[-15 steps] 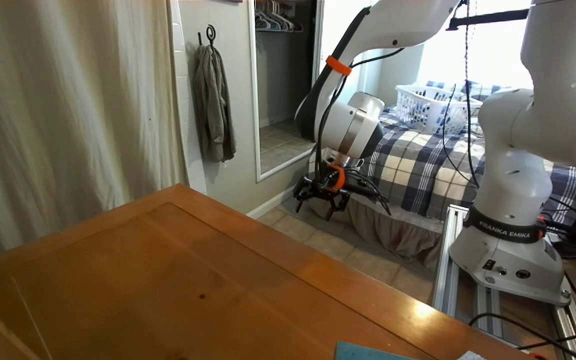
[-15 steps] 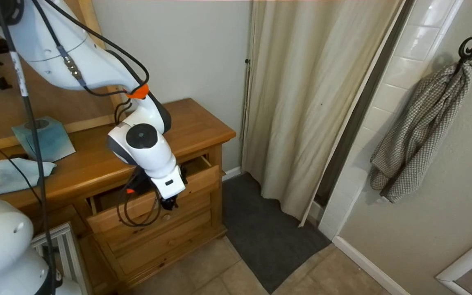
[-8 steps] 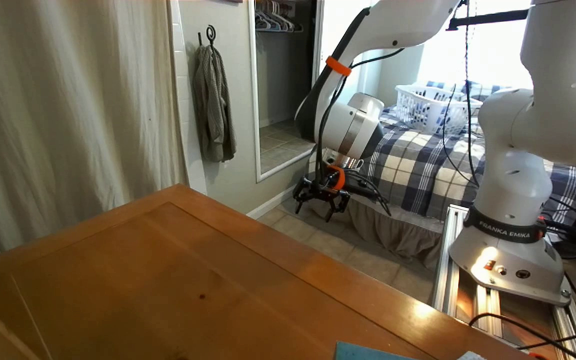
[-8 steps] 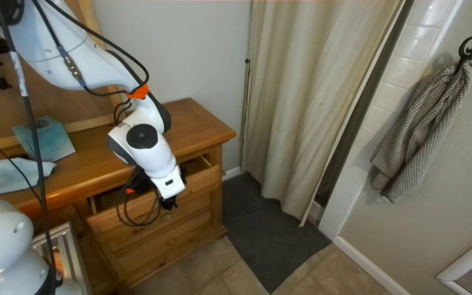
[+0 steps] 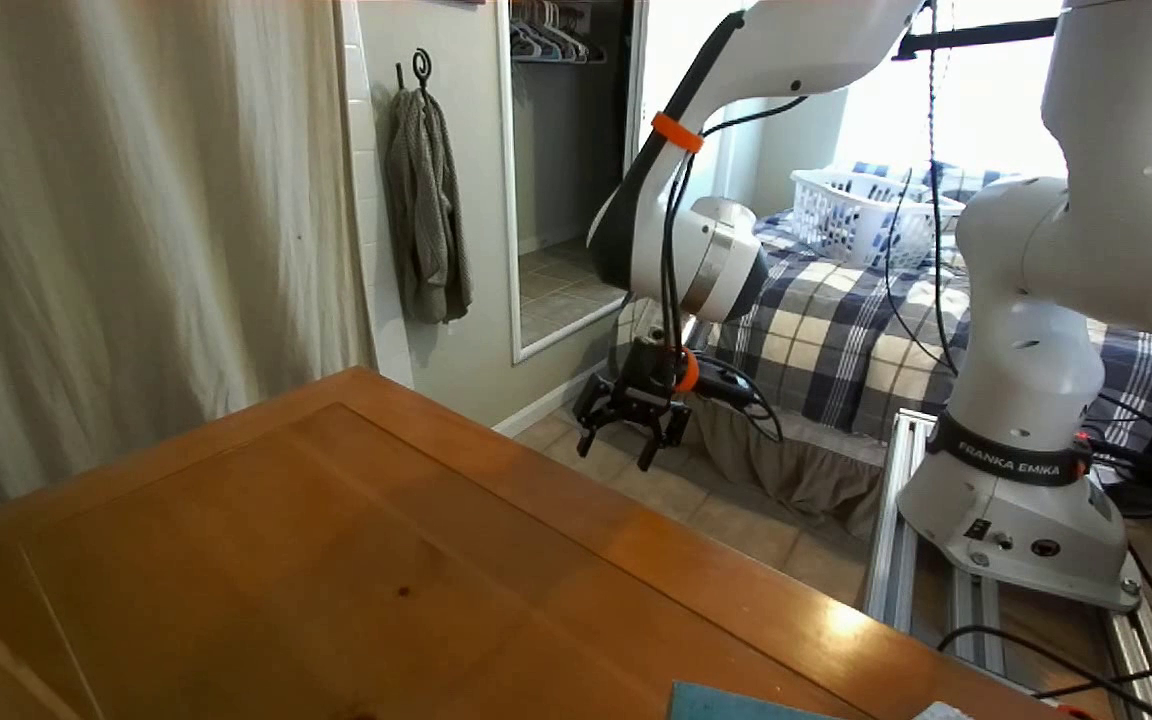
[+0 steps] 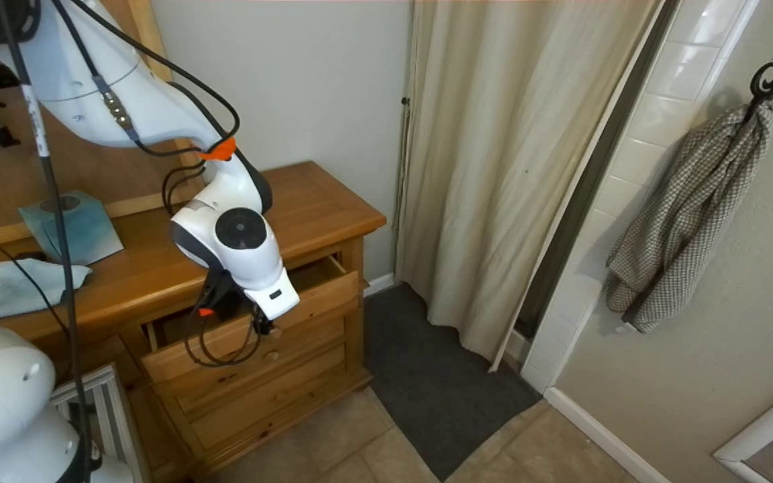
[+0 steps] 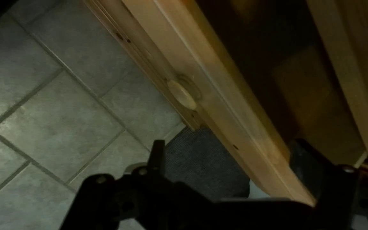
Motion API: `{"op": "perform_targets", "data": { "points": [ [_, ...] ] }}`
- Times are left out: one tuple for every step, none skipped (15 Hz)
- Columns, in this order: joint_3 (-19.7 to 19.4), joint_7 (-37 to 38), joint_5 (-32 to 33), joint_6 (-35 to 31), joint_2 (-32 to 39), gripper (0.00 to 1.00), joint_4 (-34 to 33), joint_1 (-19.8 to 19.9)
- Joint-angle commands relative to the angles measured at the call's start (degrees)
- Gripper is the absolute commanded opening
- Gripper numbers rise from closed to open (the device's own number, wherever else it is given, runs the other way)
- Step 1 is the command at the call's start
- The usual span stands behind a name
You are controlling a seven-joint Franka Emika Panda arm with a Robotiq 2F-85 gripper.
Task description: Open the top drawer
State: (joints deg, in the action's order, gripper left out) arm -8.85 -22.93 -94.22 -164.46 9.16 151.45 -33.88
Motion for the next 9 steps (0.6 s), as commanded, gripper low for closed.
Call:
{"op": "perform_targets", "data": {
  "points": [
    [0.33, -2.28, 3.49, 2.2, 0.15, 1.0, 0.24, -0.27],
    [0.41, -3.02, 4.01, 2.42, 0.36, 1.0, 0.04, -0.34],
    [0.51, -3.54, 4.58, 2.63, 0.63, 1.0, -0.09, -0.45],
    [0.63, -4.34, 5.38, 2.97, 0.85, 1.0, -0.22, -0.52],
    [0.75, -4.95, 6.07, 3.06, 1.21, 1.0, -0.41, -0.6],
    [0.9, -5.74, 6.38, 3.43, 1.56, 1.0, -0.67, -0.62],
    [1.05, -6.44, 6.87, 3.6, 1.88, 1.0, -0.85, -0.7],
    [1.21, -7.06, 7.55, 3.89, 2.39, 1.0, -1.07, -0.76],
    [1.37, -6.54, 8.28, 3.42, 3.36, 1.0, -1.37, -0.95]
  ]
}}
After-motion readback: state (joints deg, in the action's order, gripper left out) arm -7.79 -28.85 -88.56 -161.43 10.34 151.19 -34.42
